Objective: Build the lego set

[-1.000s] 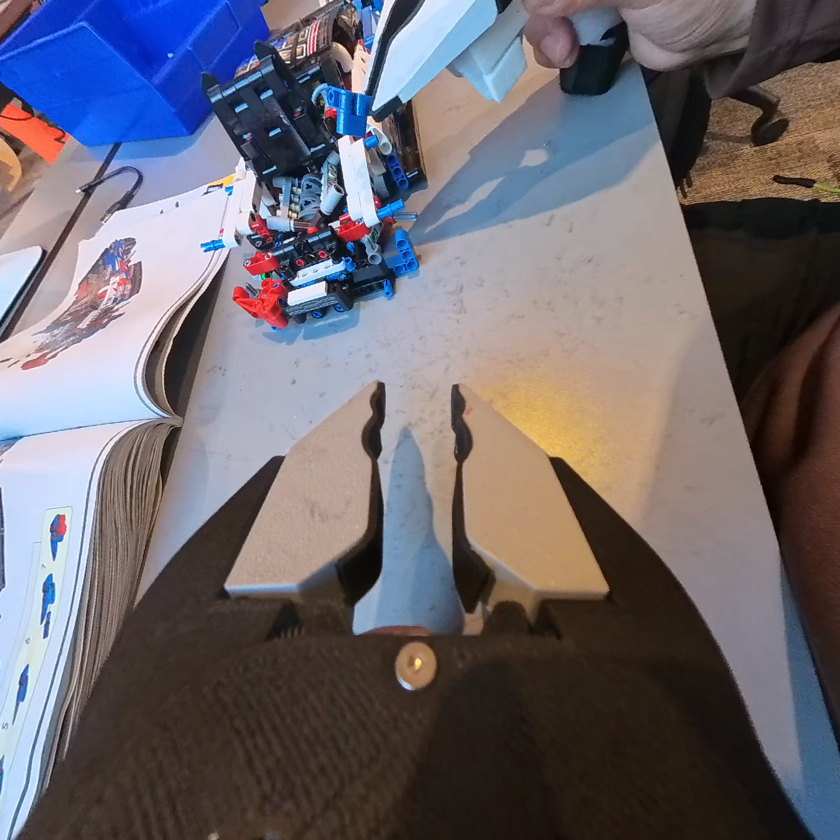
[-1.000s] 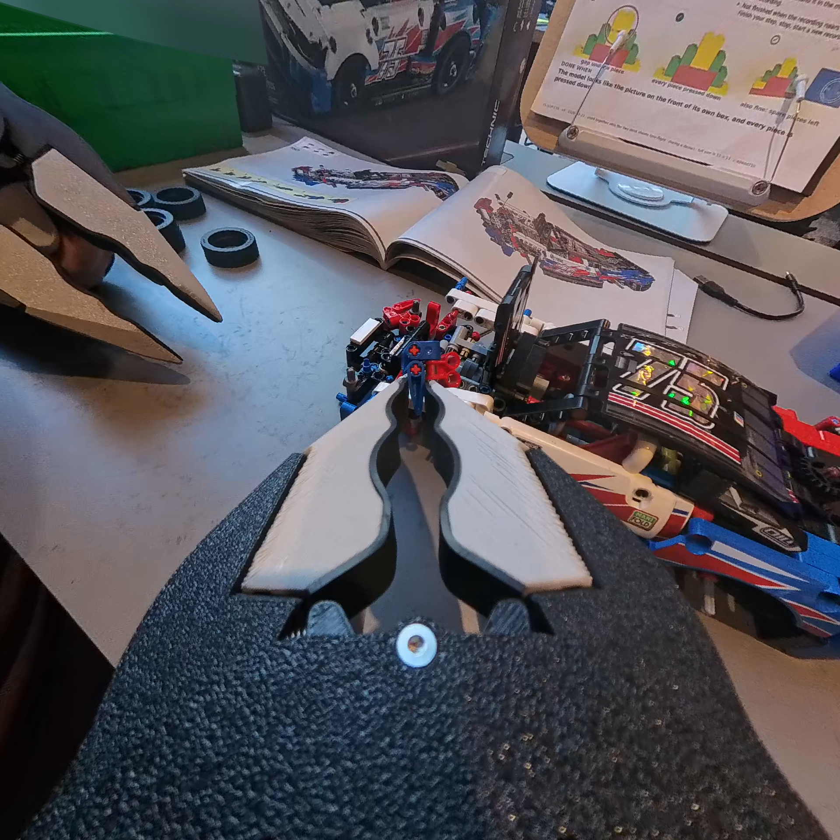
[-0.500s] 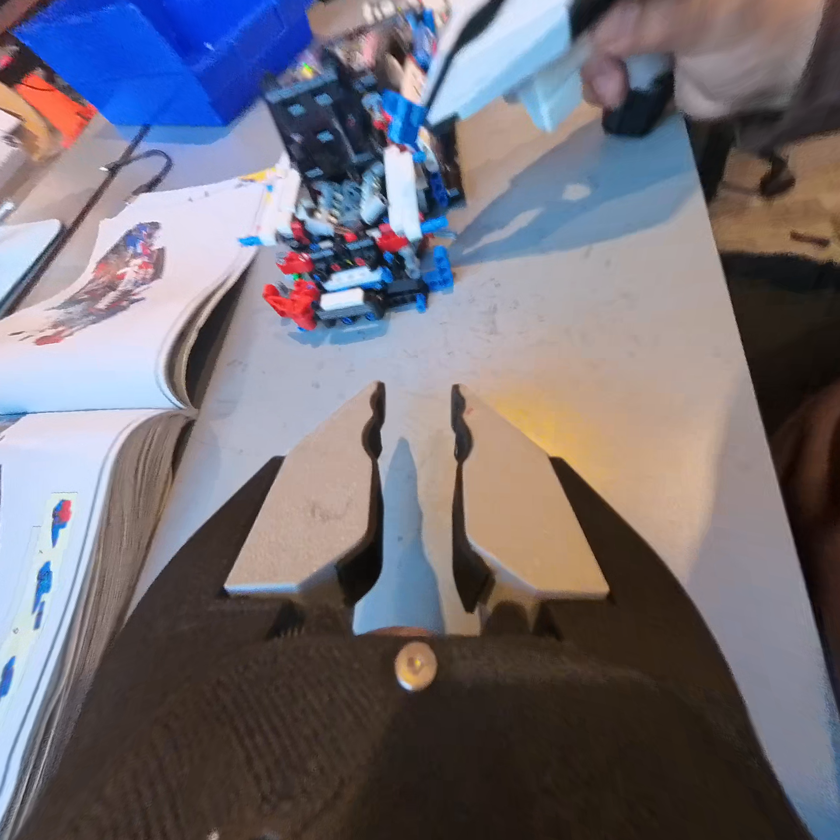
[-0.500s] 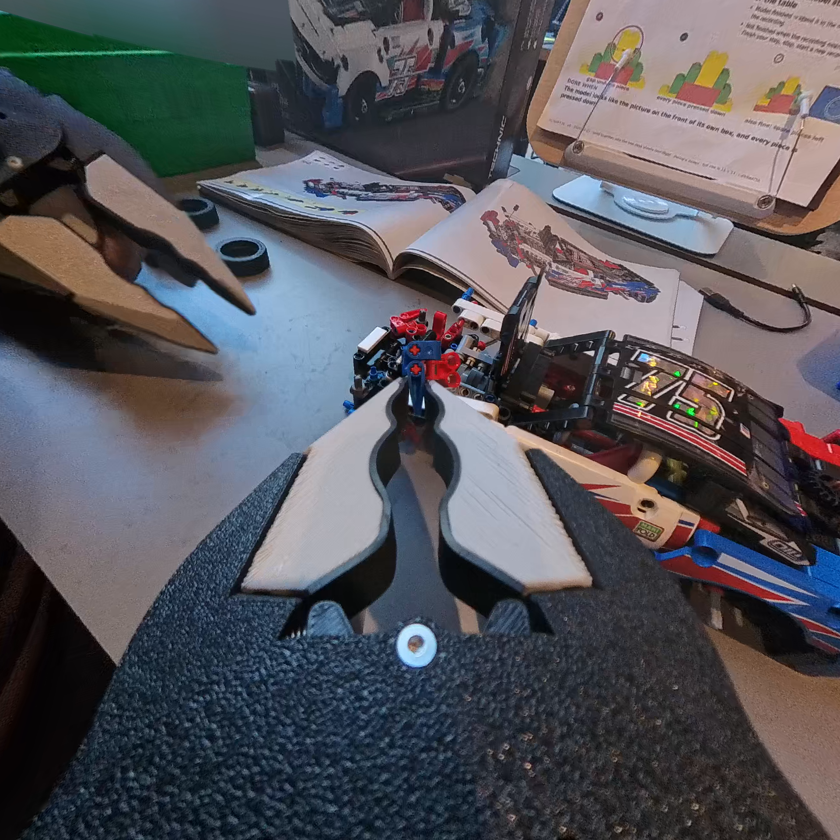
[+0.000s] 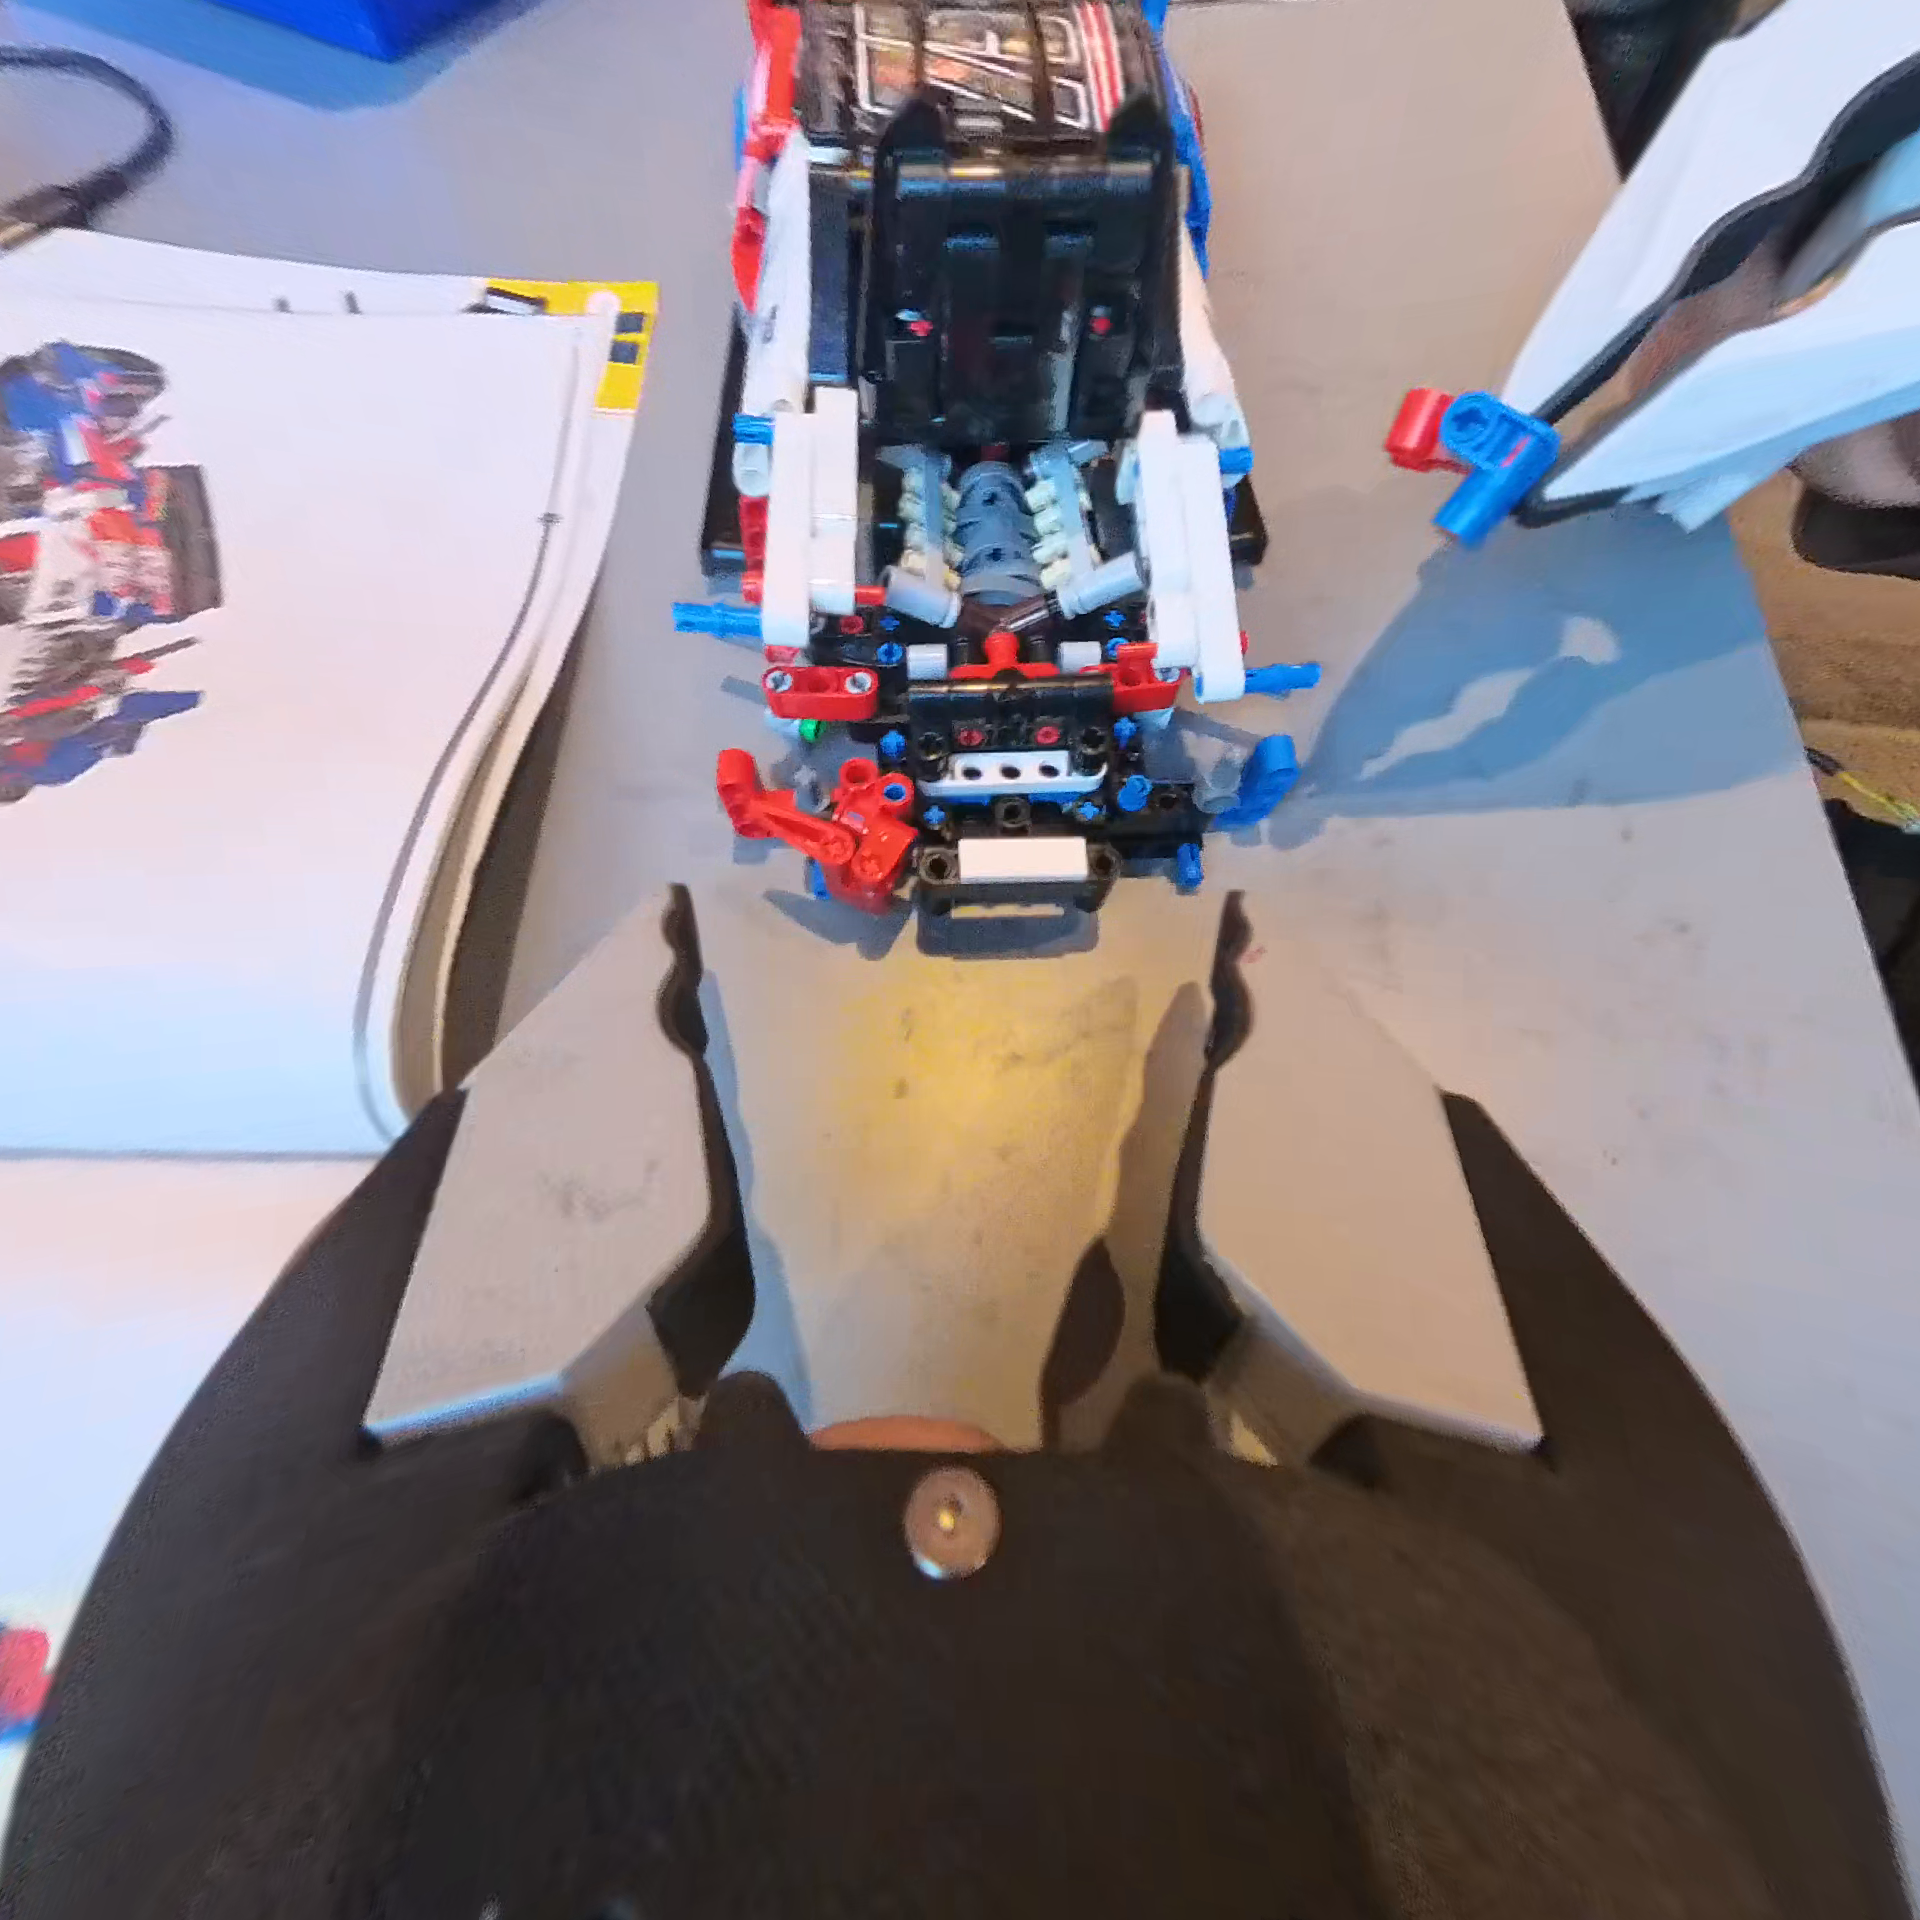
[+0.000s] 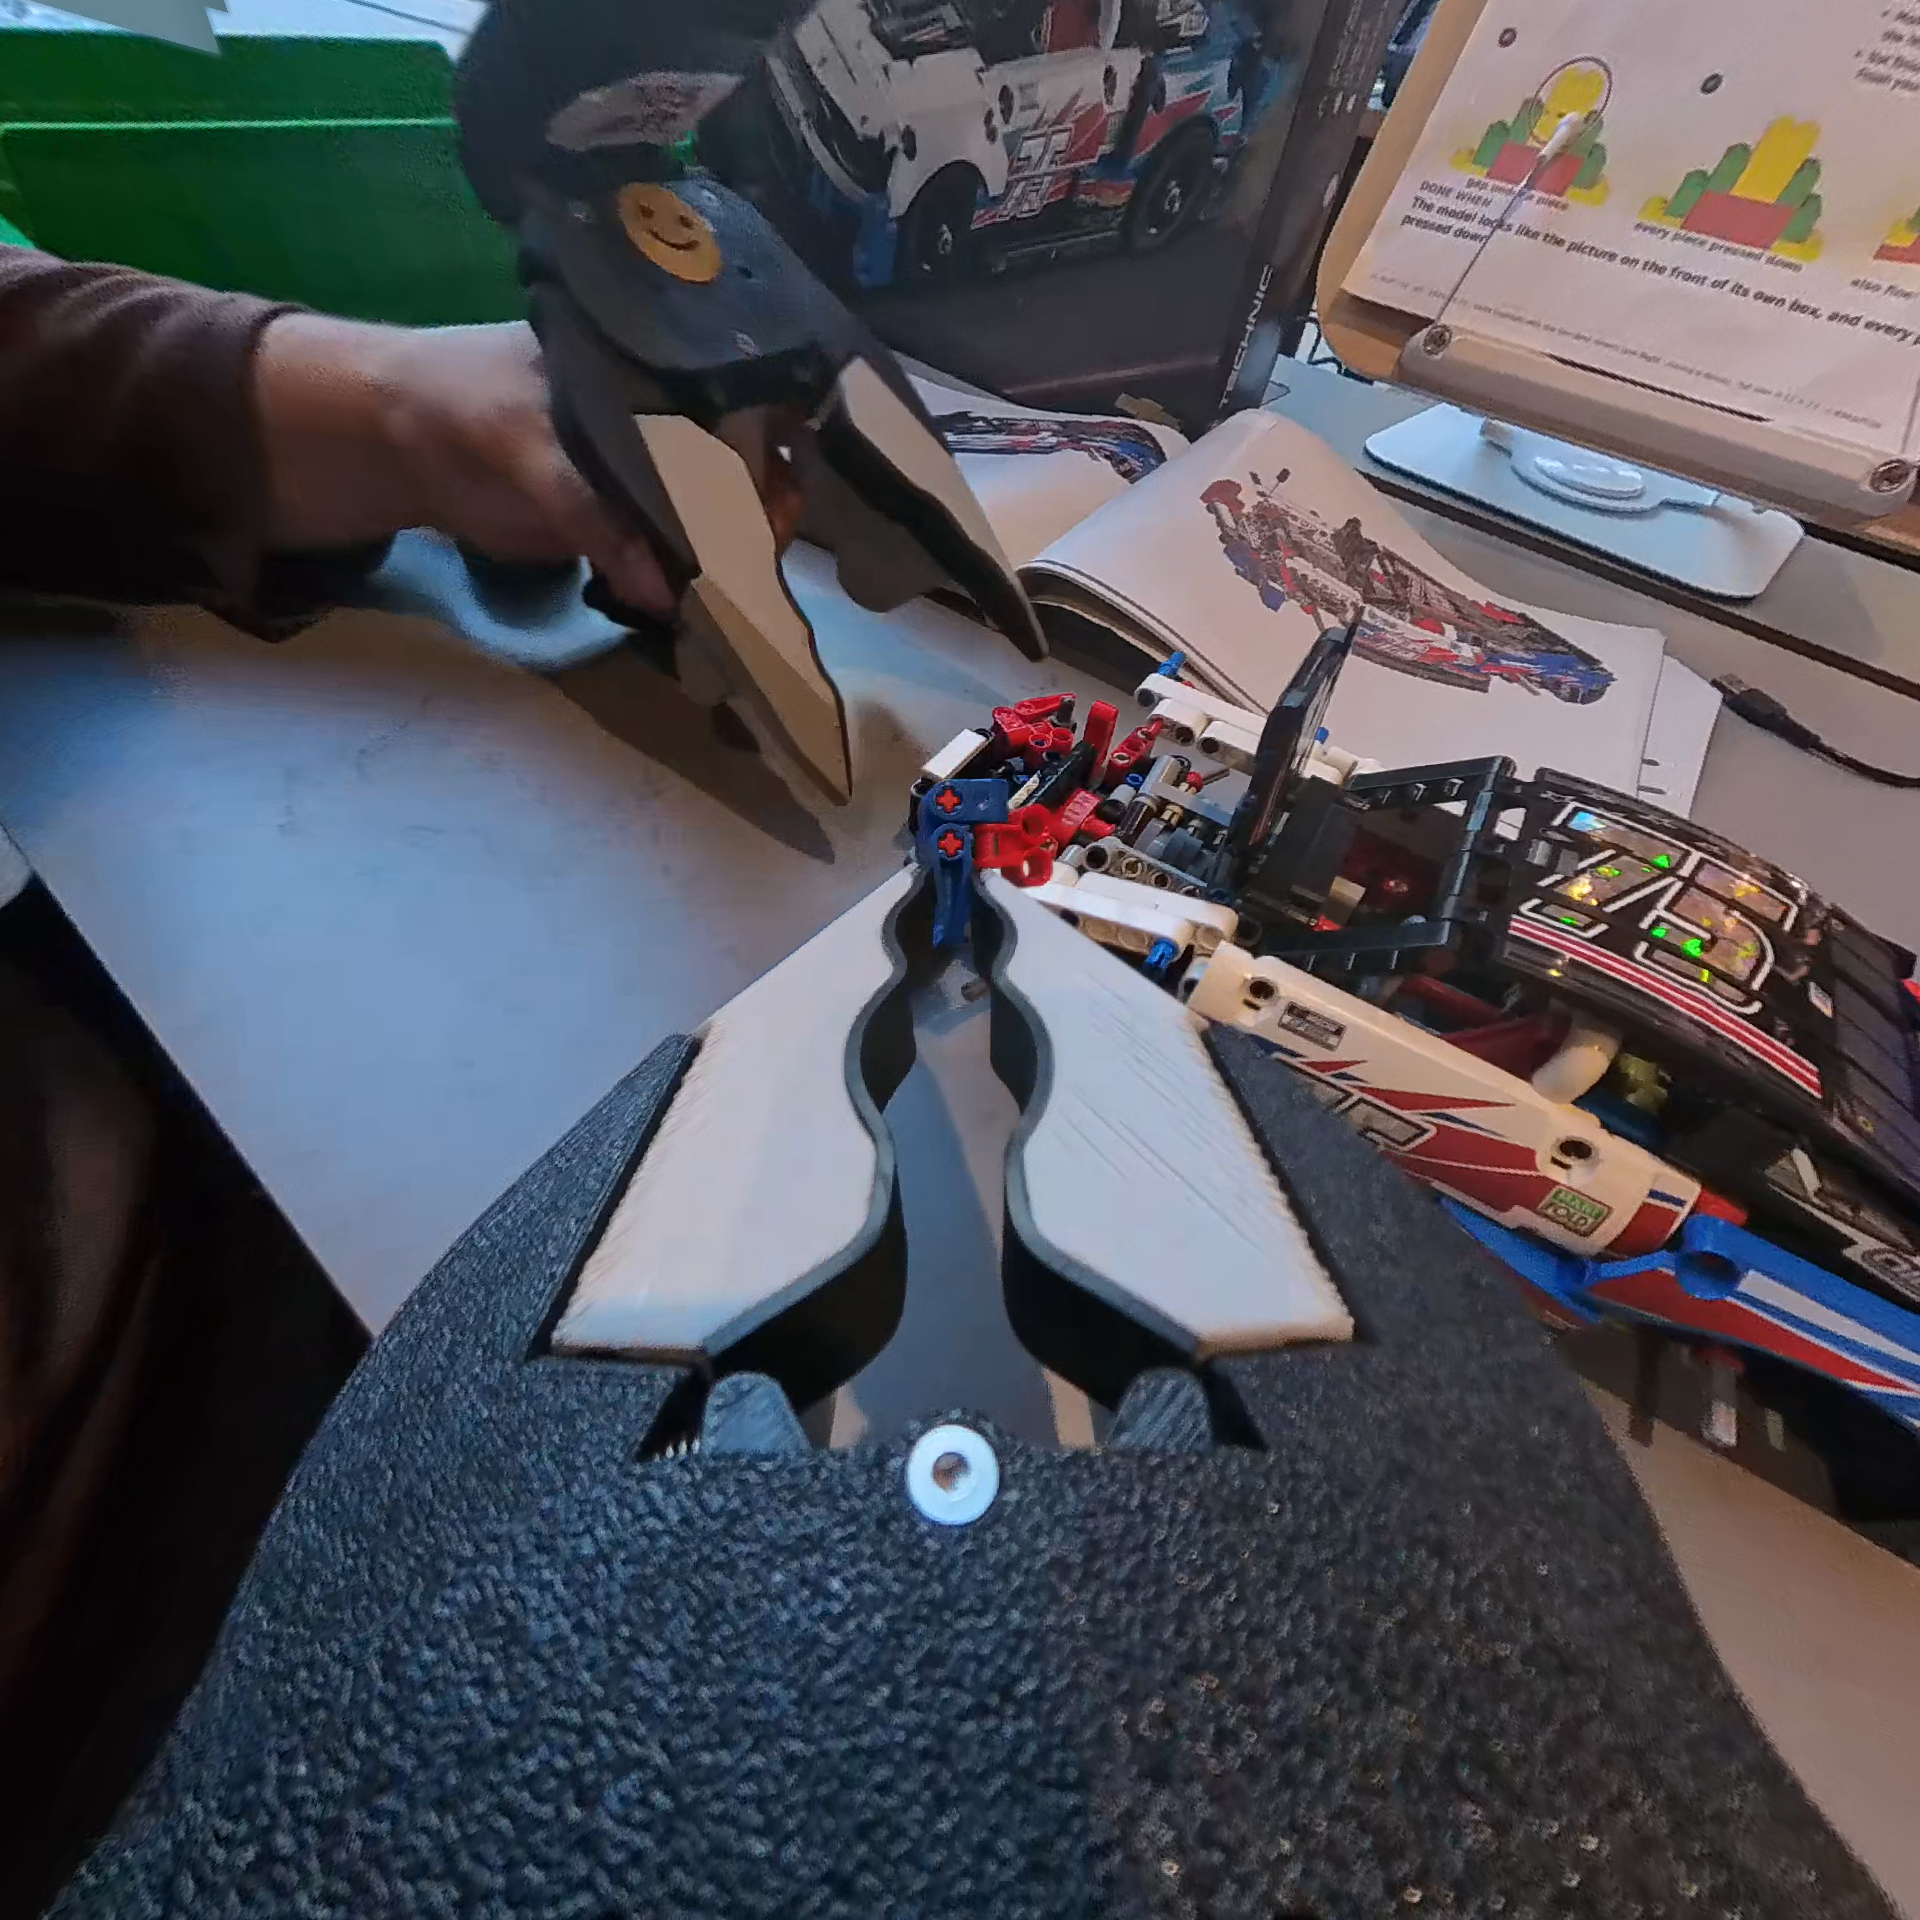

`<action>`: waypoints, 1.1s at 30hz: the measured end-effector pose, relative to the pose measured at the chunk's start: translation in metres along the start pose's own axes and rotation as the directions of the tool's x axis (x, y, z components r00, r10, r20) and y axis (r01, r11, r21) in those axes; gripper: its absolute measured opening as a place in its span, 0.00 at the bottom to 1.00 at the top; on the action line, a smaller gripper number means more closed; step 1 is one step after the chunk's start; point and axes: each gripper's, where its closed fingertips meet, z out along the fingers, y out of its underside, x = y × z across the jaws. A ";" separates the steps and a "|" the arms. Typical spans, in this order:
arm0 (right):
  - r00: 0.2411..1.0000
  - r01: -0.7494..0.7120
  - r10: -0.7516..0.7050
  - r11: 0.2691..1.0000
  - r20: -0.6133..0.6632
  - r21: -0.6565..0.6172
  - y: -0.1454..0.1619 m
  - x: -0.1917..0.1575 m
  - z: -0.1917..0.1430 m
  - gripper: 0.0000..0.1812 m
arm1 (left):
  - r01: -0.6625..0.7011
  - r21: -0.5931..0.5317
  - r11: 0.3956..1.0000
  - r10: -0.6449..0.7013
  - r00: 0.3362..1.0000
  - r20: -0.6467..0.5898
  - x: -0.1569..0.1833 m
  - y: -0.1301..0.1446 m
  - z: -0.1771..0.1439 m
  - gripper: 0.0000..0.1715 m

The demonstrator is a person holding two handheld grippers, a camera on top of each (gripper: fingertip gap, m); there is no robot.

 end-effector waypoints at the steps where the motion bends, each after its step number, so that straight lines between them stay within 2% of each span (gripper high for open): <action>1: 1.000 -0.005 0.005 1.000 0.005 -0.002 0.001 -0.001 -0.001 0.03 | -0.014 -0.011 1.000 0.014 1.000 -0.003 -0.001 0.000 0.004 0.58; 3: 1.000 -0.009 0.009 1.000 0.018 -0.001 0.001 -0.004 -0.003 0.03 | -0.039 -0.036 0.999 0.039 0.999 0.001 -0.003 0.002 0.010 0.57; 8: 0.999 0.012 -0.011 1.000 0.050 -0.024 0.004 -0.014 -0.002 0.03 | -0.049 -0.116 0.992 0.045 0.998 -0.041 0.005 0.014 0.018 0.44; 10: 0.998 0.030 -0.028 0.999 0.060 -0.032 0.005 -0.017 -0.002 0.03 | -0.071 -0.127 0.989 0.067 0.997 -0.032 0.011 0.016 0.019 0.48; 12: 0.997 0.046 -0.043 0.998 0.065 -0.041 0.006 -0.018 -0.002 0.03 | -0.085 -0.126 0.988 0.083 0.996 -0.025 0.017 0.016 0.018 0.47; 17: 0.993 0.084 -0.079 0.995 0.084 -0.053 0.002 -0.018 -0.012 0.03 | -0.109 -0.119 0.987 0.099 0.992 -0.084 0.049 0.020 0.013 0.46; 20: 0.990 0.079 -0.070 0.995 0.120 -0.068 0.002 -0.022 -0.023 0.03 | -0.130 -0.115 0.985 0.116 0.986 -0.124 0.074 0.024 0.010 0.49; 21: 0.991 0.077 -0.068 0.994 0.118 -0.078 0.003 -0.022 -0.025 0.03 | -0.143 -0.115 0.983 0.126 0.982 -0.142 0.083 0.026 0.008 0.48; 22: 0.991 0.084 -0.074 0.993 0.107 -0.087 0.005 -0.022 -0.028 0.03 | -0.157 -0.110 0.981 0.137 0.975 -0.176 0.094 0.028 0.004 0.42; 24: 0.992 0.094 -0.084 0.990 0.091 -0.103 0.007 -0.022 -0.031 0.03 | -0.173 -0.104 0.979 0.151 0.970 -0.190 0.105 0.032 -0.001 0.42; 28: 0.996 0.078 -0.071 0.991 0.062 -0.109 0.015 -0.020 -0.034 0.03 | -0.182 -0.096 0.979 0.169 0.977 -0.132 0.102 0.038 -0.010 0.42; 33: 0.997 0.052 -0.045 0.993 0.069 -0.108 0.019 -0.018 -0.031 0.03 | -0.125 -0.098 0.987 0.114 0.987 -0.112 0.094 0.038 -0.011 0.42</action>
